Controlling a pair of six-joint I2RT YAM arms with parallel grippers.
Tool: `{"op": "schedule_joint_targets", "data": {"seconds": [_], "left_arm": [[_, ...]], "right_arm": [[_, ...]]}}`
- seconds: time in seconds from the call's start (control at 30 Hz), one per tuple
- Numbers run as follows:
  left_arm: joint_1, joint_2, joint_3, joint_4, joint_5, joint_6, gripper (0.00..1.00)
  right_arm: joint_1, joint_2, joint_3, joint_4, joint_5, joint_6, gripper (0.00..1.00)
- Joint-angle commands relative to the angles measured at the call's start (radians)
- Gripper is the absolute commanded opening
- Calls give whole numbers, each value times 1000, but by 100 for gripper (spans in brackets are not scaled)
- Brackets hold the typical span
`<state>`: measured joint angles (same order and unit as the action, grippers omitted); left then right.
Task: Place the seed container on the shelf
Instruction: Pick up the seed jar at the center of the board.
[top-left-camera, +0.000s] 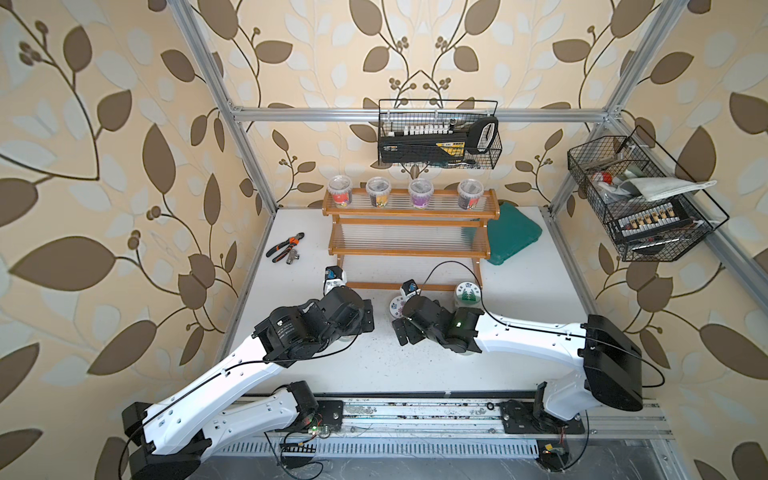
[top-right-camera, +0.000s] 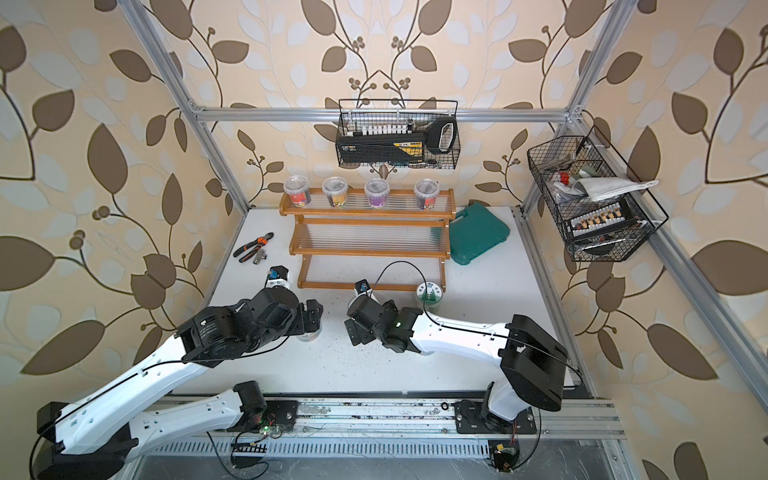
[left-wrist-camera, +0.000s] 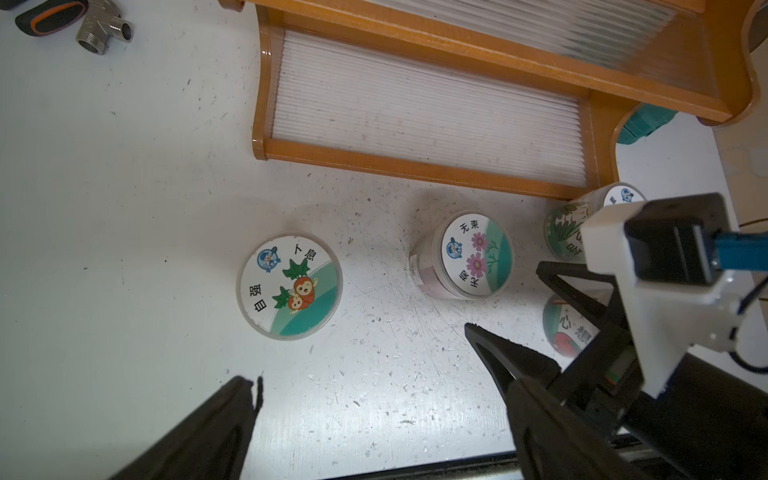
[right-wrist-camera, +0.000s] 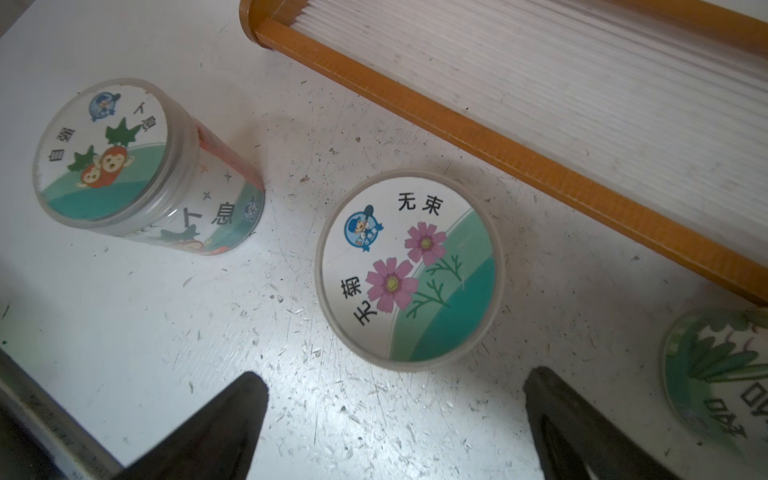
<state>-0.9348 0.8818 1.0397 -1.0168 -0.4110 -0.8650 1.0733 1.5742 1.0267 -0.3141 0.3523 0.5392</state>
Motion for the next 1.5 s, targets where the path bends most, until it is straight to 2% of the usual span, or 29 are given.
{"op": "schedule_joint_targets", "data": {"seconds": [0.0,0.17,0.6,1.07,1.27,1.37,1.47], "left_arm": [[15,-4,-7,23,16,9,98],[19,-4,-2,24,20,19,98],[35,6,-6,39,32,47,98],[52,20,-9,50,51,54,98],[56,23,-18,63,61,54,99],[57,27,-21,70,66,52,98],[58,28,-22,75,72,59,98]], "right_arm": [[6,38,56,-34,45,15,99],[-5,93,96,-62,66,22,99],[-64,176,125,-10,-44,16,99],[-102,223,170,-14,-74,-5,99],[-102,227,173,-30,-79,-1,86],[-101,204,171,-42,-78,-9,76],[-100,167,171,-72,-72,-21,71]]}}
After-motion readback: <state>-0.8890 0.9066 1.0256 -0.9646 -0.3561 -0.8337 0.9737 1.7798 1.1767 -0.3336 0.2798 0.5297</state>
